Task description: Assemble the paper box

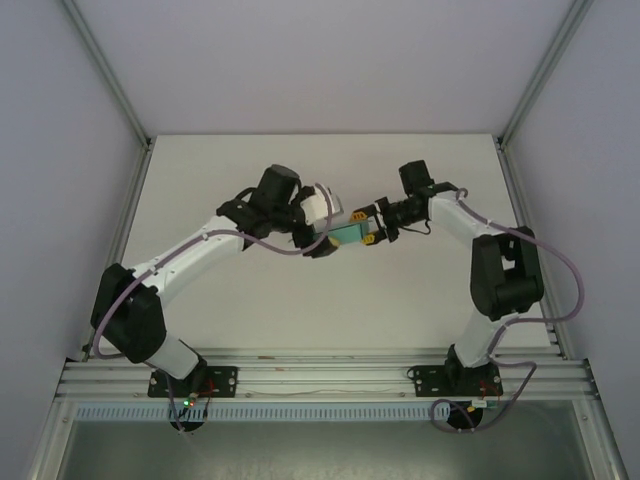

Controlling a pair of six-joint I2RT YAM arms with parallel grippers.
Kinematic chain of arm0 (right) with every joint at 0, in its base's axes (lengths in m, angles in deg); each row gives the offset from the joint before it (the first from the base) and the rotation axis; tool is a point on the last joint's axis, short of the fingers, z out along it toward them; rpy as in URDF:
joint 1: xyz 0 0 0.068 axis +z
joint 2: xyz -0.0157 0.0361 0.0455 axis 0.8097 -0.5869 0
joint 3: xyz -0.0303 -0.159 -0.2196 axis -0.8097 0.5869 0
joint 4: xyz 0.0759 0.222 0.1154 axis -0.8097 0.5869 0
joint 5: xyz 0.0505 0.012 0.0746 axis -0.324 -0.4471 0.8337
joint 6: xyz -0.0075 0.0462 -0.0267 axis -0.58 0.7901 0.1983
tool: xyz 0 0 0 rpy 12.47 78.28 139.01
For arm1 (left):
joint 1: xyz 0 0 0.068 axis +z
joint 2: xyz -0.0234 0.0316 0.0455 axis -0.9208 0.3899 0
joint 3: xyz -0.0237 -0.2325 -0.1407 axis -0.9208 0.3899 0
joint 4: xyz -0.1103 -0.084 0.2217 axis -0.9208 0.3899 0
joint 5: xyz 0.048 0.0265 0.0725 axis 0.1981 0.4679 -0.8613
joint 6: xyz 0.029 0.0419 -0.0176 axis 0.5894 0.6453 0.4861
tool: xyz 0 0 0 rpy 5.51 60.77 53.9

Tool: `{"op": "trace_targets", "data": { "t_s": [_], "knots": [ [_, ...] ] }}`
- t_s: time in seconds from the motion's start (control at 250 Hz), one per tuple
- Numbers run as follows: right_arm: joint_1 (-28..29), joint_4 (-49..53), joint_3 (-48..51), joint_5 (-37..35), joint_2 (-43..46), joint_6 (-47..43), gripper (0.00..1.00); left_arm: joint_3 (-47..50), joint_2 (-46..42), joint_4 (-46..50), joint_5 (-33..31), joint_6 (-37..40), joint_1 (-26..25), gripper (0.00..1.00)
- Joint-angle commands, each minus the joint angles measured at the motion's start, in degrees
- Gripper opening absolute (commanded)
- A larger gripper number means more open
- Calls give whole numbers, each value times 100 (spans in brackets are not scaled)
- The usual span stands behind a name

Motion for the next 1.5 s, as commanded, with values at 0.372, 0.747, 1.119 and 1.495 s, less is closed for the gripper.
{"op": "trace_targets", "data": {
  "t_s": [0.372, 0.747, 1.119, 1.495],
  "knots": [
    [-48, 806, -206, 755, 7, 531, 22, 215, 229, 124, -1568, 1078, -290, 100],
    [-46, 1038, -214, 922, 68, 322, 27, 183, 270, -312, -1920, 997, -290, 60],
    [-276, 922, -377, -80, 484, 5, 85, 119, 75, 77, -1642, 1075, -279, 41],
    [-818, 485, -627, -4580, 2110, -3325, 100, -75, 472, 1598, -596, 1313, -224, 40]
  ]
}}
